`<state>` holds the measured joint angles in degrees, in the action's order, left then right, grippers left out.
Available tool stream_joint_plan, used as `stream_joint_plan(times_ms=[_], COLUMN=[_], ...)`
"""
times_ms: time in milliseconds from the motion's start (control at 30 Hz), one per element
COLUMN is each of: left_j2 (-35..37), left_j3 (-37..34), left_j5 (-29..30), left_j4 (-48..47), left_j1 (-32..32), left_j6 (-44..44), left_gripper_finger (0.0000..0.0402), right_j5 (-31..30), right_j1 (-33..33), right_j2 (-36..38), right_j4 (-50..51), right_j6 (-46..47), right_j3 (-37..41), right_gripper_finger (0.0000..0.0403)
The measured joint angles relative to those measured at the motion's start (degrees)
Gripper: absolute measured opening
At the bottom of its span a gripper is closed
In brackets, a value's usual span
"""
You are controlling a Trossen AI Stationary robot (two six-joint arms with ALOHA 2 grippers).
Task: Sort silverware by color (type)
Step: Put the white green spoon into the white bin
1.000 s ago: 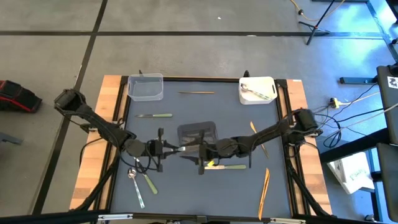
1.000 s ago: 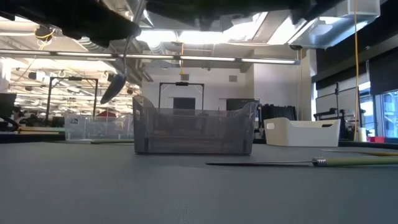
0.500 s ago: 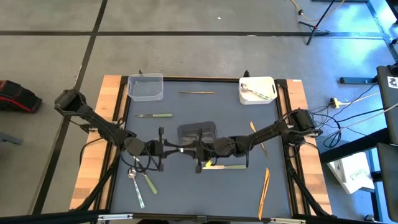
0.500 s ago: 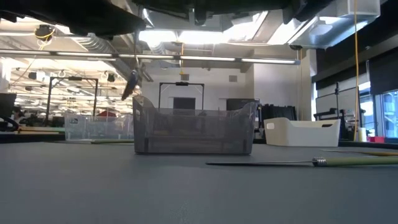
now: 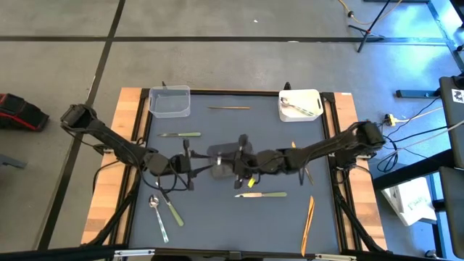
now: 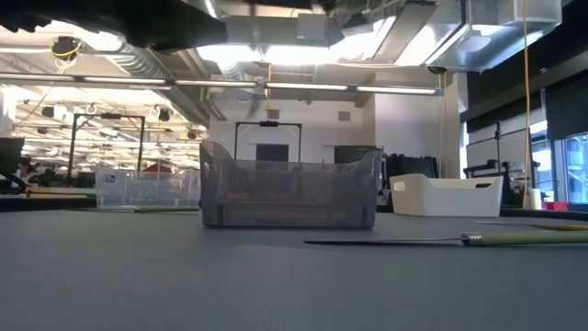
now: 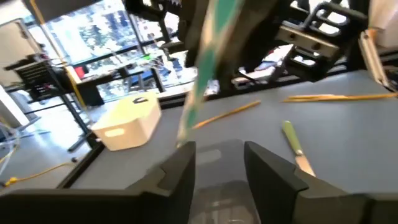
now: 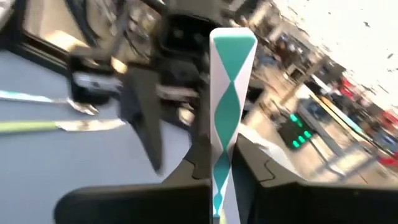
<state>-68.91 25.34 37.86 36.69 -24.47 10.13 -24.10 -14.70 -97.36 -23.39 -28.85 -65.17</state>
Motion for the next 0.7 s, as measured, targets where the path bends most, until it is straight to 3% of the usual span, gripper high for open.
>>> stream_joint_plan(times_ms=[333, 500, 700], left_j2=[0.5, 0.5, 0.5], left_j3=[0.0, 0.0, 0.0], left_j5=[4.6, 4.7, 4.5], left_j4=[-0.1, 0.2, 0.2], left_j1=[0.7, 3.2, 6.3], left_j6=[6.5, 6.5, 3.7], left_gripper_finger=[0.0143, 0.0143, 0.0143], right_j5=[-4.8, -3.4, -1.9], right_j1=[10.7, 22.3, 39.5], right_j2=[17.6, 23.0, 23.3], right_j4=[35.2, 47.5, 55.2], right_j6=[3.5, 6.4, 7.7], right_j3=[0.0, 0.0, 0.3], right_gripper_finger=[0.0015, 0.0015, 0.0016])
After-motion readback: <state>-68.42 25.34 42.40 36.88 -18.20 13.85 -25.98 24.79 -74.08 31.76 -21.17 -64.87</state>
